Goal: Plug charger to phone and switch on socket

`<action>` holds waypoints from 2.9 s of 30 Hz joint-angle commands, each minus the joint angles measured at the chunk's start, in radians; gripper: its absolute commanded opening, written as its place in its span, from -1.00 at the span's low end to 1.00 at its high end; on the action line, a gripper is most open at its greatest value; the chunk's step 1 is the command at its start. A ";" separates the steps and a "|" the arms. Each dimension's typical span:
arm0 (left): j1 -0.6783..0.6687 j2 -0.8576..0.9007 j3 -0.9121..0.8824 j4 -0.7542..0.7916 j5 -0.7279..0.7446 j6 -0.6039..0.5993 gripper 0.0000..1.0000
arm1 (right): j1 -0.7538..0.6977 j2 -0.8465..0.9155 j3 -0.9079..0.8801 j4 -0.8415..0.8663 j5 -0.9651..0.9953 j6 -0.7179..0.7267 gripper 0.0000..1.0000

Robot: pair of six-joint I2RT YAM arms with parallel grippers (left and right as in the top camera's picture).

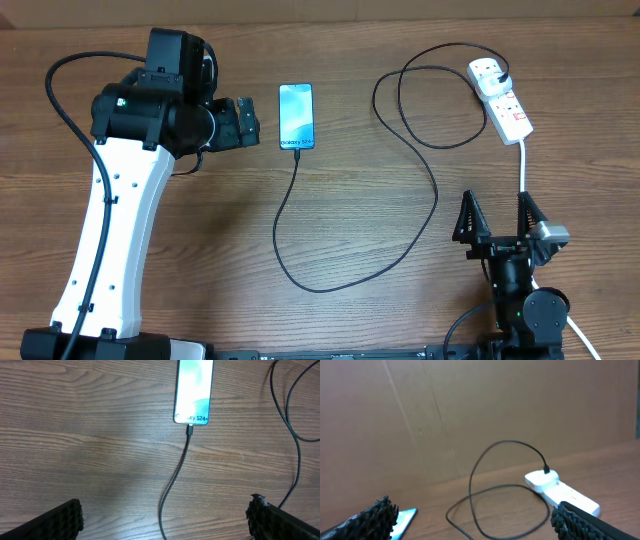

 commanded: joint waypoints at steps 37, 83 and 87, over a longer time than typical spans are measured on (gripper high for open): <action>-0.002 0.005 -0.001 0.003 0.000 -0.003 0.99 | 0.008 -0.012 -0.013 -0.132 -0.021 -0.330 1.00; 0.008 -0.457 -0.574 0.429 0.047 0.178 0.99 | 0.008 -0.012 -0.013 -0.132 -0.021 -0.330 1.00; 0.026 -0.610 -0.744 0.580 0.115 0.246 0.99 | 0.008 -0.012 -0.013 -0.132 -0.021 -0.330 1.00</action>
